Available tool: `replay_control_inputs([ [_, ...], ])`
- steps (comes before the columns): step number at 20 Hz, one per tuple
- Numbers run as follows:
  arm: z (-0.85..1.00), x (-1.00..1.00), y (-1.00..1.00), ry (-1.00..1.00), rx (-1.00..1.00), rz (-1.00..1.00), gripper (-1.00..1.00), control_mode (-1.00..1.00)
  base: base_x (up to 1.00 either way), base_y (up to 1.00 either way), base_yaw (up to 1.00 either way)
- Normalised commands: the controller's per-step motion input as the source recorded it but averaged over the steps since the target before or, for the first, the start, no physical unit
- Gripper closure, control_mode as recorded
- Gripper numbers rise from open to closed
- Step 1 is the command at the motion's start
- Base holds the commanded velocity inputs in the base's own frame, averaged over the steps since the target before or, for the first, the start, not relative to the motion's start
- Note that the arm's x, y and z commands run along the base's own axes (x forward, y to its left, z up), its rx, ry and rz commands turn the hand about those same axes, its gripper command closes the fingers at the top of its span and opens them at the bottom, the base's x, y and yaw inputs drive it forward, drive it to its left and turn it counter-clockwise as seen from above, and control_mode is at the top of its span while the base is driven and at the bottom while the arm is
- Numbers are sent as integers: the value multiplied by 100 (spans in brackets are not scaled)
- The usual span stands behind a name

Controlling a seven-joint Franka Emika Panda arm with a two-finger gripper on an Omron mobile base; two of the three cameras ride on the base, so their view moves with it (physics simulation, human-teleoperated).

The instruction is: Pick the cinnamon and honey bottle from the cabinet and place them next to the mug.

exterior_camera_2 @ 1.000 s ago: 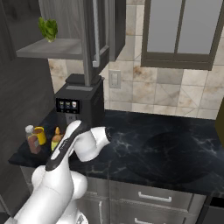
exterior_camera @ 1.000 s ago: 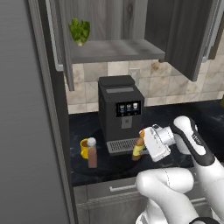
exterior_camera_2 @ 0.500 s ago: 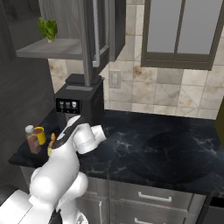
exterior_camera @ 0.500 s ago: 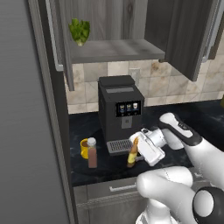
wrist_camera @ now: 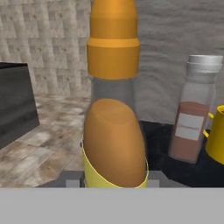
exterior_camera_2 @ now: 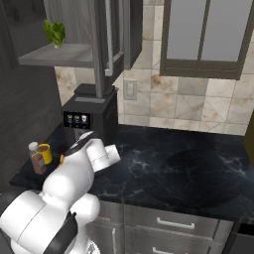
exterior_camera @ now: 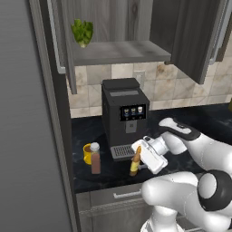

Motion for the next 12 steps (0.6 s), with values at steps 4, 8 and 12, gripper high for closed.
replay_control_inputs([
  [4, -3, 1, 15, 0, 0, -11, 100, -100, 0, 0, 0],
  [8, -4, 4, 19, 0, 0, -14, 100, -100, 0, 0, 0],
  [12, -10, 1, 26, 0, 0, -13, 100, -100, 0, 0, 0],
])
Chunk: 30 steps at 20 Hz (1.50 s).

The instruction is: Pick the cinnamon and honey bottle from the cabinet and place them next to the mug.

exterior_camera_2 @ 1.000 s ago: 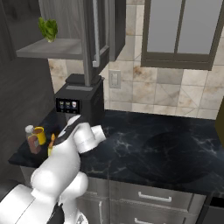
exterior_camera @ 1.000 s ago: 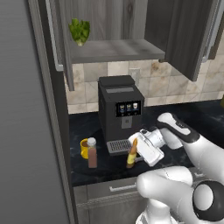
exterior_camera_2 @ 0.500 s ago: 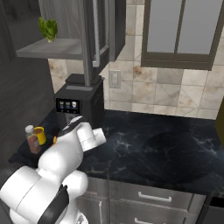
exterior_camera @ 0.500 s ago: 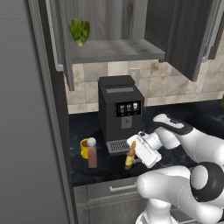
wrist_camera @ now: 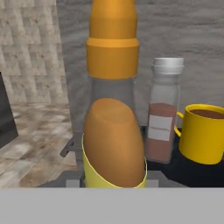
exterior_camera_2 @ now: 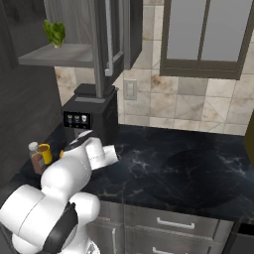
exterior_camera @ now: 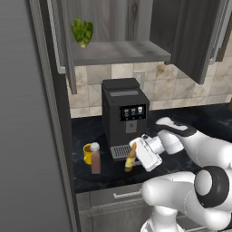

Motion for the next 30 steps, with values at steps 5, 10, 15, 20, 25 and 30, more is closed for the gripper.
replay_control_inputs([
  [5, -14, 0, 26, 0, 0, -11, 100, -100, 0, 0, 0],
  [10, -14, 0, 33, -2, 0, -7, 100, -100, 0, 0, 0],
  [15, -6, 0, 32, -4, 0, -2, 100, -100, 0, 0, 0],
  [20, -6, 0, 25, -5, 0, 0, 100, -100, 0, 0, 0],
  [25, -8, 0, 13, -5, 0, 0, 100, -100, 0, 0, 0],
  [30, -17, 0, 0, -1, 0, 0, 100, -100, 0, 0, 0],
])
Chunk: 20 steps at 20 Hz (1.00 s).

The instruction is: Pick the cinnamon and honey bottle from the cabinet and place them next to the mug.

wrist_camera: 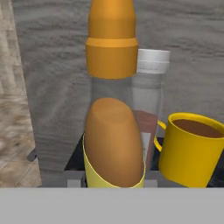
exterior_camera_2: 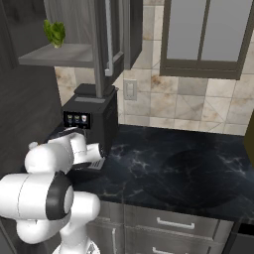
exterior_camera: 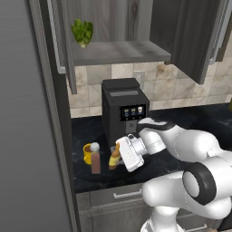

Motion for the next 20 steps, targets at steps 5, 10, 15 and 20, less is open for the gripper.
replay_control_inputs([
  [5, -12, 0, 0, 0, 0, 0, 100, -100, 0, 0, 0],
  [10, -12, 0, 0, 0, 0, 0, 100, -100, 0, 0, 0],
  [15, -24, 0, 0, 0, 0, 0, 100, -100, 0, 0, 0],
  [20, -13, 0, 0, 0, 0, 0, 100, -100, 0, 0, 0],
])
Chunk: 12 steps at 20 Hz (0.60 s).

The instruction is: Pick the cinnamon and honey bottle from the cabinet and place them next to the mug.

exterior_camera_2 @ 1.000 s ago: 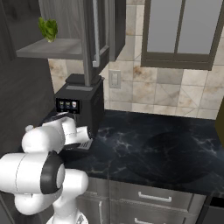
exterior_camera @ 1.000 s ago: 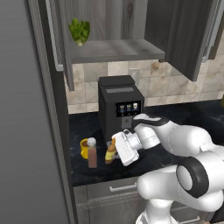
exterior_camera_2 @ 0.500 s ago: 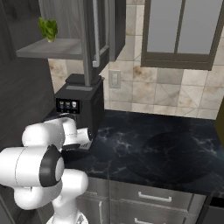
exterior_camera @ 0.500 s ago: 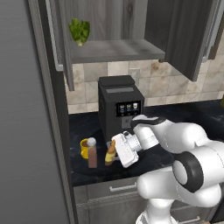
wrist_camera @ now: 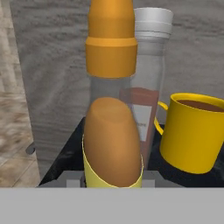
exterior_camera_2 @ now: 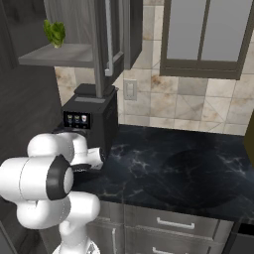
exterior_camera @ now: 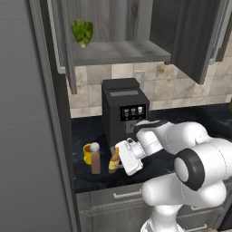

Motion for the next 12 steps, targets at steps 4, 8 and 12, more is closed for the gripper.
replay_control_inputs([
  [4, -4, 0, 0, 0, 0, 0, 100, -100, 0, 0, 0],
  [8, 0, 0, 0, 0, 0, 0, 100, -100, 0, 0, 0],
  [12, 0, 0, 0, 0, 0, 0, 100, -100, 0, 0, 0],
])
